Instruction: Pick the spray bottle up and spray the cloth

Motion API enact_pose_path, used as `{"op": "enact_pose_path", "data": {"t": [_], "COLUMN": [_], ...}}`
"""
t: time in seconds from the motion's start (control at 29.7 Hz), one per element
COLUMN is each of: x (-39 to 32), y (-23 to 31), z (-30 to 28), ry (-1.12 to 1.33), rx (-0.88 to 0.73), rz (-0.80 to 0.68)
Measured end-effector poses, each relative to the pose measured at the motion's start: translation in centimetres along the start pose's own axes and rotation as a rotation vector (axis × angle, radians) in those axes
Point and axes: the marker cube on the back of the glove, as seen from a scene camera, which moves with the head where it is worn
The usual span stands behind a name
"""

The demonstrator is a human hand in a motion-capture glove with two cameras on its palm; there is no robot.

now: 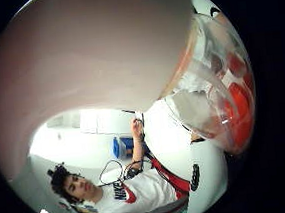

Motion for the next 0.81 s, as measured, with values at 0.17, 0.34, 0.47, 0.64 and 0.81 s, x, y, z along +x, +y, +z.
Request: {"op": "enact_pose_path", "data": {"t": [0.17, 0.34, 0.47, 0.64, 0.81], "x": [-4.5, -5.6, -4.2, -1.1, -1.5], "y": [-1.5, -1.9, -1.4, -0.3, -0.7], "z": [-0.5, 1.1, 3.0, 4.4, 2.2], "ry": [0.159, 0.239, 0.260, 0.370, 0.410], "rx": [-0.097, -0.176, -0.222, -0.306, -0.267], "rz": [-0.014, -0.002, 0.025, 0.082, 0.093]}}
